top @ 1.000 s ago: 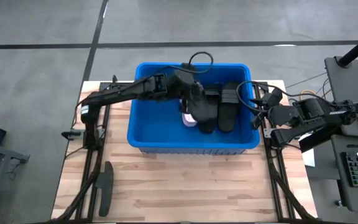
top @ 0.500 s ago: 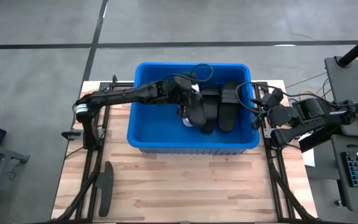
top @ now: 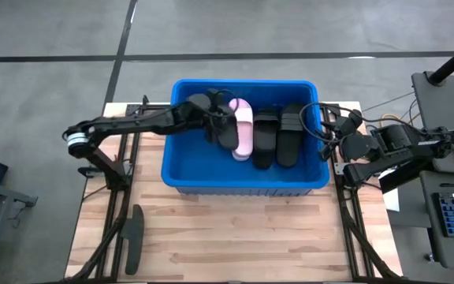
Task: Pick and place slides into bin
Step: Put the black slipper into the blue bin
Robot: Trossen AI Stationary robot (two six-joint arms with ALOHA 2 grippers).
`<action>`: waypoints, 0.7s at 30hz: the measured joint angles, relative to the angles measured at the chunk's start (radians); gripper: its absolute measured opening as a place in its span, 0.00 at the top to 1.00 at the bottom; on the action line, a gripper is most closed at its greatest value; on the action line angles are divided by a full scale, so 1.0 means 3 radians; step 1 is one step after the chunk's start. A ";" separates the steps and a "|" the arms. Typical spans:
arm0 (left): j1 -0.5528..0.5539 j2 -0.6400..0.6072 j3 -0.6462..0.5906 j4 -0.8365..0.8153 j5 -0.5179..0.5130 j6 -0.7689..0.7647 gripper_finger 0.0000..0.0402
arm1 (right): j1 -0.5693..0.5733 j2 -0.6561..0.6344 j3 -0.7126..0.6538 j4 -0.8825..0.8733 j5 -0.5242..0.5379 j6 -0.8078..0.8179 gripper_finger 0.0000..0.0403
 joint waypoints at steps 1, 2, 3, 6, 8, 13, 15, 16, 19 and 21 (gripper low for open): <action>0.0025 -0.0039 -0.0117 0.0061 -0.0013 -0.0007 1.00 | 0.0001 0.0001 0.0001 0.0001 0.0012 0.0001 0.67; 0.0048 -0.0068 -0.0211 0.0134 -0.0024 -0.0009 1.00 | 0.0000 0.0000 0.0001 0.0001 0.0019 0.0001 0.67; 0.0070 -0.0096 -0.0294 0.0230 -0.0036 -0.0011 1.00 | 0.0001 0.0001 0.0001 0.0001 0.0037 0.0001 0.67; 0.0114 -0.0137 -0.0478 0.0364 -0.0052 -0.0001 1.00 | -0.0001 0.0000 0.0001 0.0004 0.0078 0.0001 0.67; 0.0146 -0.0137 -0.0562 0.0412 -0.0078 0.0065 1.00 | 0.0000 0.0000 0.0001 0.0005 0.0107 0.0001 0.67; 0.0200 -0.0038 -0.0621 0.0400 -0.0106 0.0067 1.00 | 0.0000 0.0000 0.0001 0.0006 0.0179 0.0002 0.67; 0.0229 0.0034 -0.0615 0.0446 -0.0068 0.0150 1.00 | 0.0000 0.0000 0.0001 0.0006 0.0220 0.0001 0.67; 0.0250 0.0068 -0.0615 0.0437 -0.0030 0.0216 1.00 | 0.0000 0.0000 0.0001 0.0006 0.0240 0.0002 0.67; 0.0303 0.0180 -0.0615 0.0430 0.0006 0.0345 1.00 | 0.0000 0.0000 0.0001 0.0006 0.0249 0.0002 0.67; 0.0338 0.0225 -0.0617 0.0434 0.0037 0.0419 1.00 | 0.0000 0.0000 0.0001 0.0008 0.0249 0.0002 0.67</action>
